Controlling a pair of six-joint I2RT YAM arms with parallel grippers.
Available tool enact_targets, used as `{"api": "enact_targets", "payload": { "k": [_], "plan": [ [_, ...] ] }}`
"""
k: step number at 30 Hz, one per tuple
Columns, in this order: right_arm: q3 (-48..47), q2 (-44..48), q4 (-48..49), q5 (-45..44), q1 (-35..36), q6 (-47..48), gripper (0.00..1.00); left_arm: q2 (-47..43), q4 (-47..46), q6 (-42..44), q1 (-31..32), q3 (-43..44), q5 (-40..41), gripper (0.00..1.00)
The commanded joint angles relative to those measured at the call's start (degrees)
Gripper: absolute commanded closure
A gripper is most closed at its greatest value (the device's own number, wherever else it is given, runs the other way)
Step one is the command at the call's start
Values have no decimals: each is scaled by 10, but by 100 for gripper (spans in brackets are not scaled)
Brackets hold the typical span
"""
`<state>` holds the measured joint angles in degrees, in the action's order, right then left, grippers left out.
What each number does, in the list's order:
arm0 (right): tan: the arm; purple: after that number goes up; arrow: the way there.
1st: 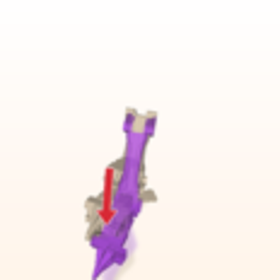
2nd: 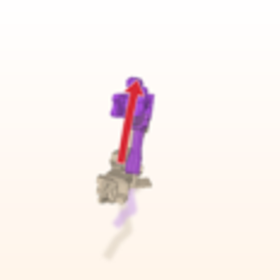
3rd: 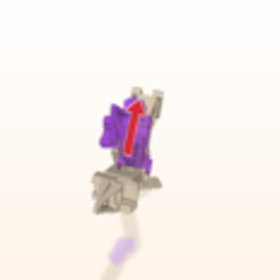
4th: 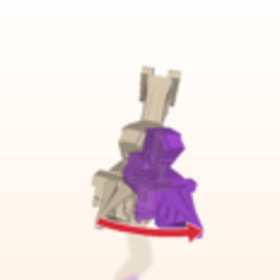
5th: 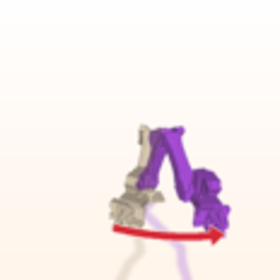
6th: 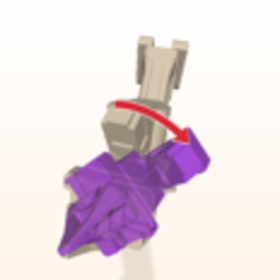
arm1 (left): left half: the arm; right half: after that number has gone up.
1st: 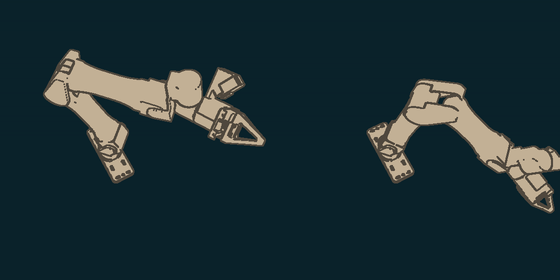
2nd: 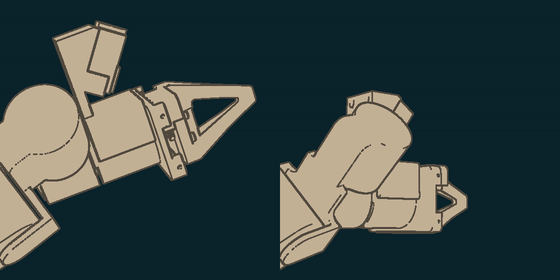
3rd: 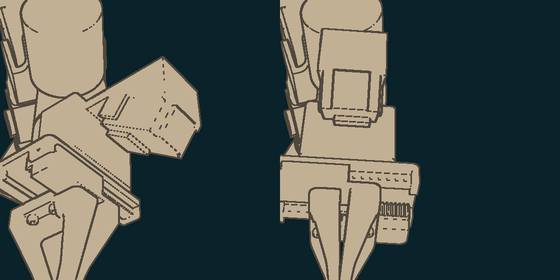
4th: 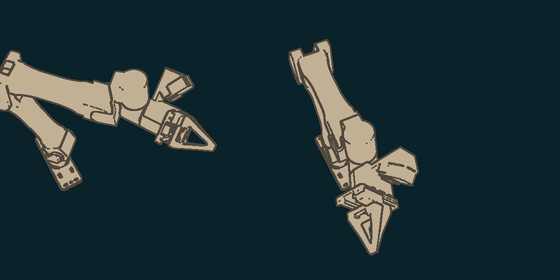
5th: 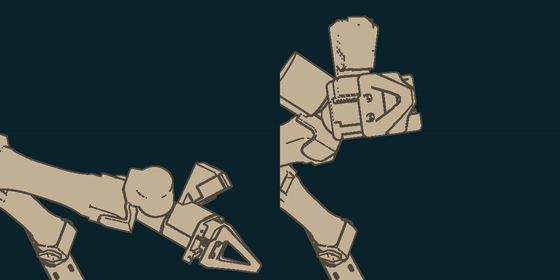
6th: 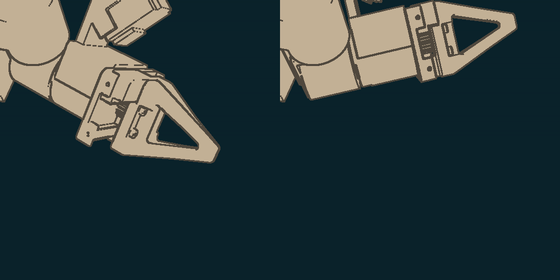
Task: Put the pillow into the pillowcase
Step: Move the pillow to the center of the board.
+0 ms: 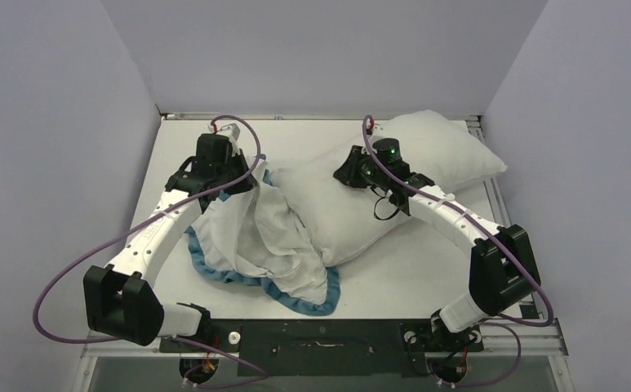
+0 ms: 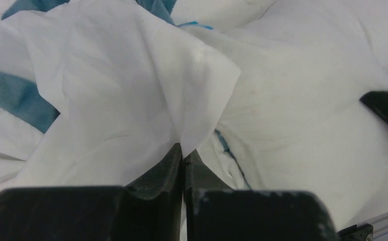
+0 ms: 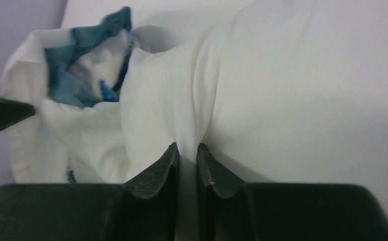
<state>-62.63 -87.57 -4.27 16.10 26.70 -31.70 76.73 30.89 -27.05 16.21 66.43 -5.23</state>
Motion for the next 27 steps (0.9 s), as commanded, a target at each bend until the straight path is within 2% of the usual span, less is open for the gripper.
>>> {"api": "enact_targets", "payload": {
  "k": [1, 3, 5, 6, 8, 11, 14, 16, 17, 18, 19, 21, 22, 27],
  "plan": [
    [-41, 12, 65, 60, 33, -44, 58, 11, -42, -18, 10, -1, 2, 100],
    [-76, 5, 4, 13, 25, -1, 24, 16, -41, -23, 15, -2, 4, 100],
    [-103, -5, -38, -33, 3, 35, 3, 20, -43, -29, 21, -8, 7, 100],
    [-119, -15, -64, -55, -13, 52, 0, 23, -45, -33, 24, -11, 8, 100],
    [-150, -42, -109, -91, -51, 76, 6, 27, -49, -39, 31, -16, 7, 100],
    [-178, -80, -150, -187, -94, 109, 9, 32, -57, -46, 43, -21, 10, 100],
    [-190, -122, -179, -258, -107, 130, 9, 41, -63, -52, 56, -22, 12, 100],
    [-186, -143, -189, -267, -110, 129, 8, 49, -68, -58, 64, -23, 14, 100],
    [-177, -149, -190, -258, -111, 128, 4, 55, -71, -62, 68, -22, 12, 100],
    [-164, -152, -184, -241, -114, 129, 9, 61, -76, -68, 71, -21, 12, 100],
    [-145, -150, -176, -214, -119, 125, 29, 66, -81, -74, 74, -22, 10, 100],
    [-102, -136, -161, -145, -135, 113, 77, 78, -98, -86, 80, -22, 3, 100],
    [-83, -122, -162, -97, -148, 110, 94, 83, -111, -92, 83, -22, -2, 100],
    [25, 27, -179, -51, -163, 77, 95, 129, -177, -135, 92, -8, -35, 100]
  ]
}}
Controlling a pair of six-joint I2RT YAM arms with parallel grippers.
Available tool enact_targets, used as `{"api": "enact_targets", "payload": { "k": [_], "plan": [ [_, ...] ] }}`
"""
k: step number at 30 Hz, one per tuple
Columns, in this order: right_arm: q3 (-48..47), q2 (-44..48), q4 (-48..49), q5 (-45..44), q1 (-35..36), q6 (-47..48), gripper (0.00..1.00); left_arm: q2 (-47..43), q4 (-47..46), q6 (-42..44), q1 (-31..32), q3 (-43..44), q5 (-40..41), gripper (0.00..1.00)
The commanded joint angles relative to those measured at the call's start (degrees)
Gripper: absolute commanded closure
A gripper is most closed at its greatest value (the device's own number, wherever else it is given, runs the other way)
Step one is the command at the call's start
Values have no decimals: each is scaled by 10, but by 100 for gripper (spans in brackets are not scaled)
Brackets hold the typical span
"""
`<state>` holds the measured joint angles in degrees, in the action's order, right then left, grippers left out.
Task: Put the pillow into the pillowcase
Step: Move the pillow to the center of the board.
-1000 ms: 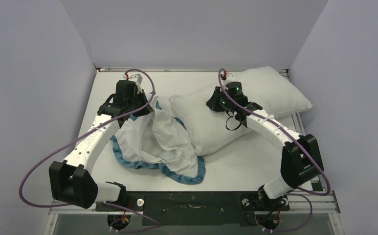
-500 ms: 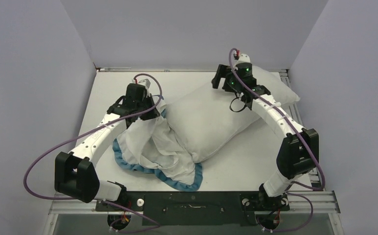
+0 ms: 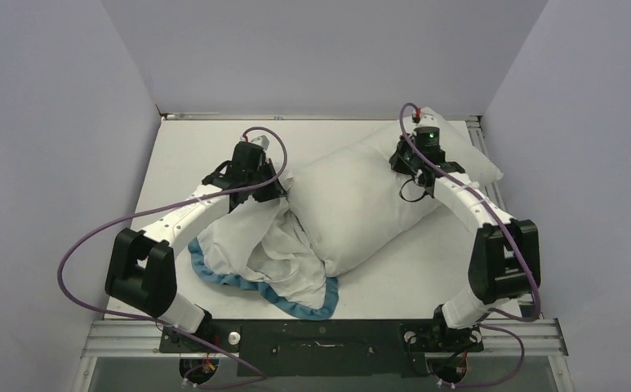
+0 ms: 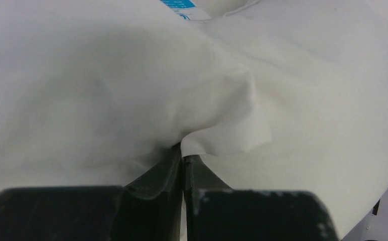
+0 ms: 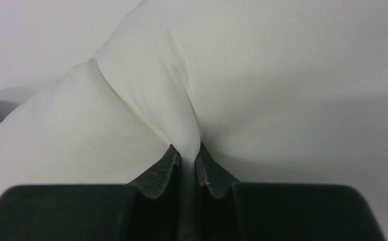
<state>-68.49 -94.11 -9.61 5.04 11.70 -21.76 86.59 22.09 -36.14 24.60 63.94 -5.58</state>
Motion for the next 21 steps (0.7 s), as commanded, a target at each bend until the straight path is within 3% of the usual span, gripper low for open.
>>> {"api": "enact_targets", "payload": {
  "k": [1, 5, 7, 11, 14, 15, 16, 21],
  "plan": [
    [97, 137, -132, 60, -9, -31, 95, 47, -97, -48, 12, 29, -39, 100],
    [145, 251, -152, 55, 31, -90, 95, 103, -99, -51, 26, 101, -54, 100],
    [156, 280, -161, 43, 53, -103, 87, 113, -95, -49, 28, 125, -55, 100],
    [154, 305, -161, 20, 68, -73, 32, 102, -71, -26, 26, 142, -33, 100],
    [123, 305, -143, 16, 71, -22, 1, 72, -42, -6, 12, 138, -11, 100],
    [111, 300, -131, 20, 71, -8, 8, 58, -41, -4, 2, 129, -16, 100],
    [96, 289, -119, 29, 71, 6, 10, 42, -45, -5, -11, 118, -24, 100],
    [-18, 175, -79, 108, 81, 59, 10, -47, -50, -6, -83, 58, -51, 100]
  ]
}}
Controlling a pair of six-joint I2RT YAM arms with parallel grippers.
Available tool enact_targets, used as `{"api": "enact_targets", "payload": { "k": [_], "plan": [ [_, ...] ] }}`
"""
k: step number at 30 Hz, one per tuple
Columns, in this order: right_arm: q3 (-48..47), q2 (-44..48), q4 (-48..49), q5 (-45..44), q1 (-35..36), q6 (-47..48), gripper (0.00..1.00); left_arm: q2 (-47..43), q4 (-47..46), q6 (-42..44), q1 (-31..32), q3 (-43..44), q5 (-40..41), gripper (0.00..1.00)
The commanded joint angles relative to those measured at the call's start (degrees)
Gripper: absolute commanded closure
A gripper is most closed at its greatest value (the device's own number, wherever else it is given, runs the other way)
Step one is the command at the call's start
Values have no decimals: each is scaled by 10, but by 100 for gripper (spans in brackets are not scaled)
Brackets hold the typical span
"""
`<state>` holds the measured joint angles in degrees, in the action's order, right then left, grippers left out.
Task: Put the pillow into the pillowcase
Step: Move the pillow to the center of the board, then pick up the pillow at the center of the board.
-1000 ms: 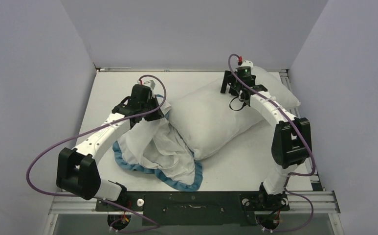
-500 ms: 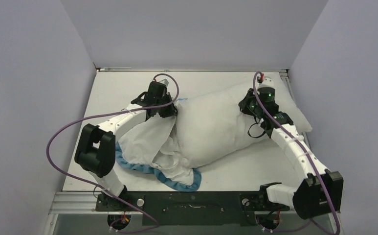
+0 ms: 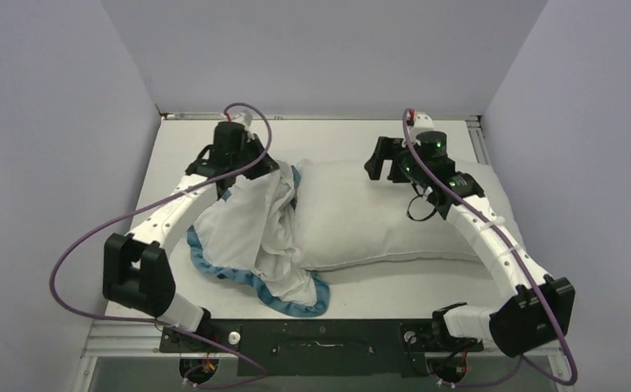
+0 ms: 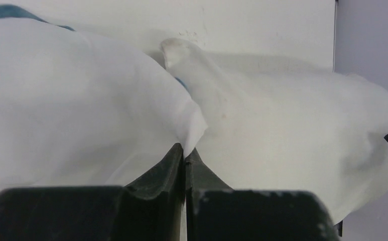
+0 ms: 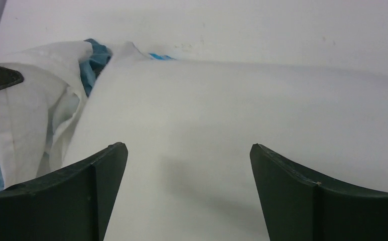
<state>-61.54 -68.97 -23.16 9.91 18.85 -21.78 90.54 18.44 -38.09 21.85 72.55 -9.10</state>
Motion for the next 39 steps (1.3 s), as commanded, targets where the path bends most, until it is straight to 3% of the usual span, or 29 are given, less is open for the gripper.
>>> {"api": "enact_targets", "payload": {
  "k": [1, 9, 16, 18, 20, 24, 26, 28, 31, 32, 39],
  "plan": [
    [-109, -103, 63, 71, 16, 69, 10, -104, -6, 19, -67, -36, -16, 100],
    [-345, -361, -23, 95, 65, 182, 10, -209, 73, 69, -122, -72, -2, 100],
    [-633, -607, -170, 125, 97, 234, 10, -253, 114, 89, -127, -92, 5, 100],
    [-755, -704, -251, 150, 106, 249, 10, -252, 126, 95, -128, -93, 5, 100],
    [-778, -741, -277, 191, 111, 259, 10, -250, 130, 98, -128, -90, 1, 100],
    [-706, -754, -265, 296, 106, 257, 9, -246, 139, 104, -128, -83, -2, 100],
    [-697, -762, -271, 350, 100, 257, 3, -245, 142, 105, -128, -79, -3, 100],
    [-695, -765, -269, 412, 85, 246, 29, -244, 143, 106, -128, -75, -4, 100],
    [-679, -744, -241, 456, 60, 219, 84, -243, 145, 104, -128, -67, -6, 100],
    [-671, -728, -231, 452, 53, 201, 93, -243, 143, 104, -128, -65, -7, 100],
    [-630, -572, -167, 352, 32, 154, 95, -238, 134, 95, -126, -55, -15, 100]
  ]
}}
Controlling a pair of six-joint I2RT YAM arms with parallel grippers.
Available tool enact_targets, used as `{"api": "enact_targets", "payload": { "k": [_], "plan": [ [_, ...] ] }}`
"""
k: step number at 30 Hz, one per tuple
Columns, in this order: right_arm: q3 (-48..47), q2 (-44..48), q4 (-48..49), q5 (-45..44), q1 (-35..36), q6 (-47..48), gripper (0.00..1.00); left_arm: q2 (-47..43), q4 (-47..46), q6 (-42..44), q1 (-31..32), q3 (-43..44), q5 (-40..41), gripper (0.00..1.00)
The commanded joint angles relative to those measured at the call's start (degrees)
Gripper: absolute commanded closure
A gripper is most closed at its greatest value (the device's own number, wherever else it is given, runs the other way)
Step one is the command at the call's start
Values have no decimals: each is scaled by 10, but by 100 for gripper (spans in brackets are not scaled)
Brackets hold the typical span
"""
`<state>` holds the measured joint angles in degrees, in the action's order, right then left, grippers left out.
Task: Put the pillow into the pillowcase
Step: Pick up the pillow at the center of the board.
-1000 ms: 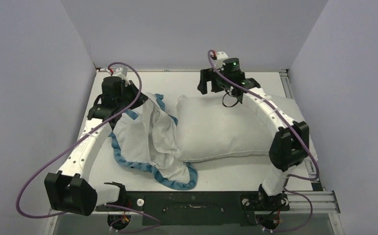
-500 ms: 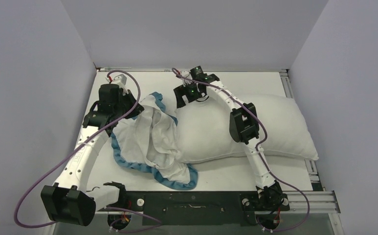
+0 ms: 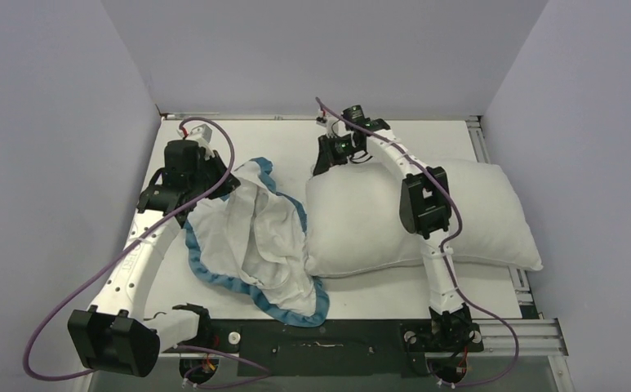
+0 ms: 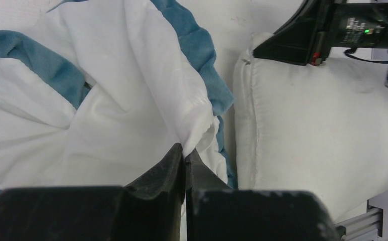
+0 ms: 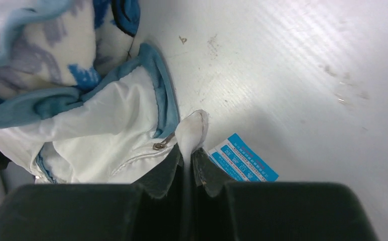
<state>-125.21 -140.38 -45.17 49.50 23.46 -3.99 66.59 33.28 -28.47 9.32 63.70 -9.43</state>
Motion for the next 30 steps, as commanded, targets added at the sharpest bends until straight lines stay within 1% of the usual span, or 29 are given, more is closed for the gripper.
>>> {"api": "enact_targets", "payload": {
  "k": [1, 4, 9, 13, 16, 19, 20, 21, 22, 25, 28, 29, 30],
  "plan": [
    [17, 168, 64, -66, -14, -30, 95, 2, -16, -1, 1, 36, -12, 100],
    [61, 248, 120, -126, -15, -51, 95, 7, -16, -2, 4, 53, -11, 100],
    [164, 382, 236, -214, -14, -98, 95, 16, -22, -6, 15, 76, -9, 100],
    [243, 469, 320, -284, -2, -112, 95, 24, -30, -9, 32, 82, -4, 100],
    [289, 514, 342, -316, 20, -102, 95, 31, -32, -9, 43, 83, 3, 100],
    [341, 534, 342, -329, 49, -83, 94, 35, -34, -9, 53, 79, 8, 100],
    [360, 538, 339, -331, 58, -76, 92, 36, -35, -8, 56, 77, 10, 100],
    [379, 543, 338, -330, 66, -69, 88, 36, -36, -8, 57, 73, 11, 100],
    [400, 547, 338, -327, 77, -65, 81, 38, -38, -8, 58, 70, 12, 100],
    [450, 558, 338, -308, 112, -50, 70, 36, -49, -8, 64, 55, 10, 100],
    [491, 581, 337, -322, 158, -32, 62, 37, -70, -16, 73, 34, 7, 100],
    [502, 589, 339, -325, 170, -28, 54, 39, -79, -20, 77, 28, 4, 100],
    [510, 595, 339, -331, 178, -26, 44, 44, -87, -23, 84, 25, 2, 100]
  ]
}}
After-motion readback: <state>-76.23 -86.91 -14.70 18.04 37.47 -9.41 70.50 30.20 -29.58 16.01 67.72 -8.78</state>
